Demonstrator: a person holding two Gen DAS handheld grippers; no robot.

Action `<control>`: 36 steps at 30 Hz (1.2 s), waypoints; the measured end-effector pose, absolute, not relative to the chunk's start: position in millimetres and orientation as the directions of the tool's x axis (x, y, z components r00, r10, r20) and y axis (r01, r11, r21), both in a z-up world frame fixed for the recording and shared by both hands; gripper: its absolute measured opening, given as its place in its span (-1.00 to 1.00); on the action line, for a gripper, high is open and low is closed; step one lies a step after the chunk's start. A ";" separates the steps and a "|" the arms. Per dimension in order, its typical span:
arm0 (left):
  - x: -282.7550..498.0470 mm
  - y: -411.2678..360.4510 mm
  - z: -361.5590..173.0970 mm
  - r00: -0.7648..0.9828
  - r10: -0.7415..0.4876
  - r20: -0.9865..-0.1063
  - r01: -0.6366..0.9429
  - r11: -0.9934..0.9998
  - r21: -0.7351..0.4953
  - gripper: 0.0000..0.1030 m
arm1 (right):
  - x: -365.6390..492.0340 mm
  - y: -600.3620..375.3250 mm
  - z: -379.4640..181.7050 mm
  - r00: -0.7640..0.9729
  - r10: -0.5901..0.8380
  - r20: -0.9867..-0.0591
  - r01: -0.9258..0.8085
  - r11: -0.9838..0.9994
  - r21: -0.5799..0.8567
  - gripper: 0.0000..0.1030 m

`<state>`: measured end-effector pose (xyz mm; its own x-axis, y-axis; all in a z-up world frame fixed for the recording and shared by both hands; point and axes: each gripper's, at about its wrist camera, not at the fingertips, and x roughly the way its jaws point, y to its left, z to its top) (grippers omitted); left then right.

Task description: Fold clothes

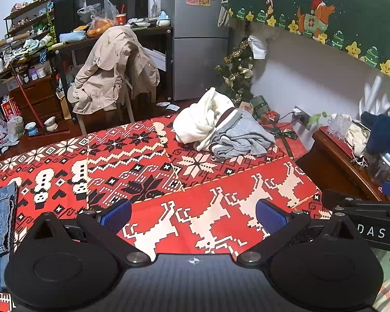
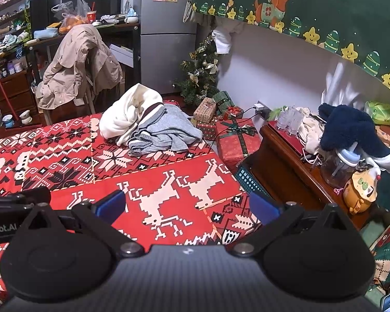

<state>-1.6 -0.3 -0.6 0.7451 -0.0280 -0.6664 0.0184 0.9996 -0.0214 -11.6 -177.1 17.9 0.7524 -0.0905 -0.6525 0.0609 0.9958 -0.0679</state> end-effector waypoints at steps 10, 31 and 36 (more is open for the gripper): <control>2.2 -0.2 -4.3 0.743 -0.036 -0.668 0.027 0.999 -0.024 1.00 | -7.0 -175.2 13.4 0.748 -0.090 -0.657 0.059 0.996 -0.069 0.99; 29.0 7.2 -51.5 0.728 -0.062 -0.683 0.028 0.998 -0.061 0.98 | 21.3 -178.2 -30.5 0.712 -0.058 -0.699 0.054 0.998 -0.027 0.99; 39.3 7.6 -67.9 0.715 -0.057 -0.697 0.038 0.998 -0.043 0.99 | 32.9 -178.6 -47.7 0.698 -0.080 -0.712 0.085 0.996 -0.028 0.99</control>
<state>39.3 7.6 -67.8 0.7149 -0.0571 -0.6968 0.0379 0.9984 -0.0430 32.9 -178.6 -47.7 0.6976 -0.0801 -0.7120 0.0853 0.9959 -0.0285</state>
